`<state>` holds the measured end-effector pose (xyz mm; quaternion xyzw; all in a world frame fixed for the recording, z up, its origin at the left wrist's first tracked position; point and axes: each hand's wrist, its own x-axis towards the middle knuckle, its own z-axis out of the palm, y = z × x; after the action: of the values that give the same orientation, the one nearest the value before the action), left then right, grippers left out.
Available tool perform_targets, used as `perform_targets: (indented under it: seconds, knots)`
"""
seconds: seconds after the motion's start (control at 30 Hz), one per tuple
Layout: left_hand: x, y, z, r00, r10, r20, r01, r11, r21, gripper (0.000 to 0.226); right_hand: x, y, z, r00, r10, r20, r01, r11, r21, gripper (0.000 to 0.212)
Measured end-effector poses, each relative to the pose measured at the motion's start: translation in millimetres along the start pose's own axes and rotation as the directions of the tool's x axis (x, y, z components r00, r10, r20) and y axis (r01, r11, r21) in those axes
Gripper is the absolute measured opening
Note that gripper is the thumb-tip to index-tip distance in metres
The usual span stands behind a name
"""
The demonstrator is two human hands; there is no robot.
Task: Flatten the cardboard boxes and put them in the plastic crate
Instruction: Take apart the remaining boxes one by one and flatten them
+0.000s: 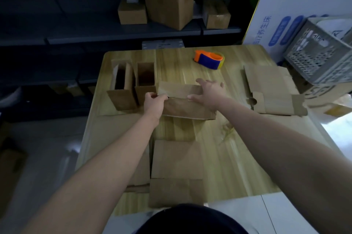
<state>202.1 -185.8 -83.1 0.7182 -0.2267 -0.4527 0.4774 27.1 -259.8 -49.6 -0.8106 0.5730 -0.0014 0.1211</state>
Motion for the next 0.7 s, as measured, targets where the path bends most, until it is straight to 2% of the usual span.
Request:
perform_targets:
  seconds: [0.1,0.23,0.33,0.5,0.6,0.7]
  knots:
    - [0,1,6,0.999,-0.040,-0.005,0.039,0.998,-0.046,0.033,-2,6,-2,0.999,-0.036,0.034,0.036,0.999,0.008,0.077]
    - [1,-1,8,0.999,-0.053,-0.011,0.052,0.996,-0.068,0.034,-3,13,-2,0.987,-0.063,0.146,0.053,0.996,0.074,0.091]
    - [0,0,9,0.998,-0.070,0.004,0.070,0.993,-0.090,0.038,0,14,1,0.989,-0.054,0.135,0.037,0.991,0.131,0.095]
    - [0,7,7,0.992,-0.116,0.042,0.122,0.979,-0.162,0.049,1,14,1,0.987,-0.066,0.144,0.048,0.991,0.127,0.099]
    - [-1,9,2,0.992,-0.098,0.083,0.112,0.977,-0.184,0.045,1,16,-5,0.989,-0.073,0.132,0.051,0.986,0.159,0.095]
    - [0,9,0,0.987,-0.065,0.147,0.094,0.976,-0.199,0.051,2,14,-10,0.997,-0.080,0.011,0.079,0.995,0.056,0.075]
